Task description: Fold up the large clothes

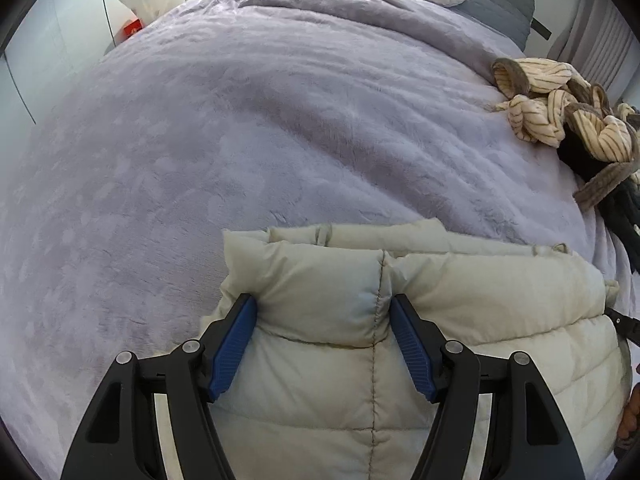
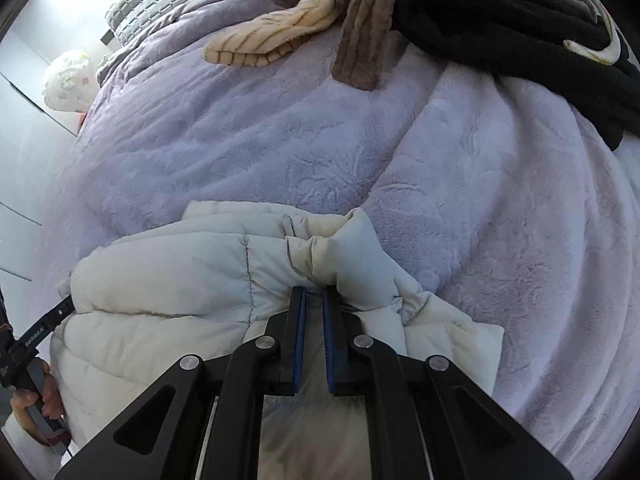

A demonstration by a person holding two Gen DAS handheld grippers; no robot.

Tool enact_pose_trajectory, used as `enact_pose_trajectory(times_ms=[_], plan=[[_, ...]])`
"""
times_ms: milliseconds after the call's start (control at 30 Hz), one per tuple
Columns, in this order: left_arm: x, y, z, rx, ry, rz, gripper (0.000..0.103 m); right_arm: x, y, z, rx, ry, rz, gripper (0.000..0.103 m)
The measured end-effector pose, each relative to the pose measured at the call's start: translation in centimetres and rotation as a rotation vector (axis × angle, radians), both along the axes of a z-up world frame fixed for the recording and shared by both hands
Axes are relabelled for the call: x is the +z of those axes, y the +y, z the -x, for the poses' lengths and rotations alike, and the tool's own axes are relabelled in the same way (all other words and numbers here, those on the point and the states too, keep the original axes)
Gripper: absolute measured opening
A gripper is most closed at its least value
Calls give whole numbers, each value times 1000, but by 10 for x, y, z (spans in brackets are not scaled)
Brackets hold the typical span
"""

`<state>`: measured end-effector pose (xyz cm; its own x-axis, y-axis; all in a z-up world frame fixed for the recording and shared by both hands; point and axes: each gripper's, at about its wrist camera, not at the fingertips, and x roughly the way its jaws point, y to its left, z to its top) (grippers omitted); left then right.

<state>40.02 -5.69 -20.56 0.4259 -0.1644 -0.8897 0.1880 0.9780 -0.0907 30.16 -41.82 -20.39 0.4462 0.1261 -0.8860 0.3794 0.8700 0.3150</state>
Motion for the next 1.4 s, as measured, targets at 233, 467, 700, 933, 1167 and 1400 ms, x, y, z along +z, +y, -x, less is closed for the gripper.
enact_pose_trajectory(times_ms=[233,467,700,933,1167,1400], plan=[[41,29,20,16,4,40,71,35,4,13,9,-42,-20,12],[47,44,78,-16,34,2,75,62,27,54,28,-84,-87,12],[45,55,131,-22,33,14,85,62,41,102,6,-67,-179,15],[41,74,164,-2,47,27,103,61,48,143,-23,-65,-214,64],[27,91,183,37,119,52,103,56,44,180,-89,-72,-294,74],[13,116,187,162,188,197,103,35,40,208,-156,-94,-412,91]])
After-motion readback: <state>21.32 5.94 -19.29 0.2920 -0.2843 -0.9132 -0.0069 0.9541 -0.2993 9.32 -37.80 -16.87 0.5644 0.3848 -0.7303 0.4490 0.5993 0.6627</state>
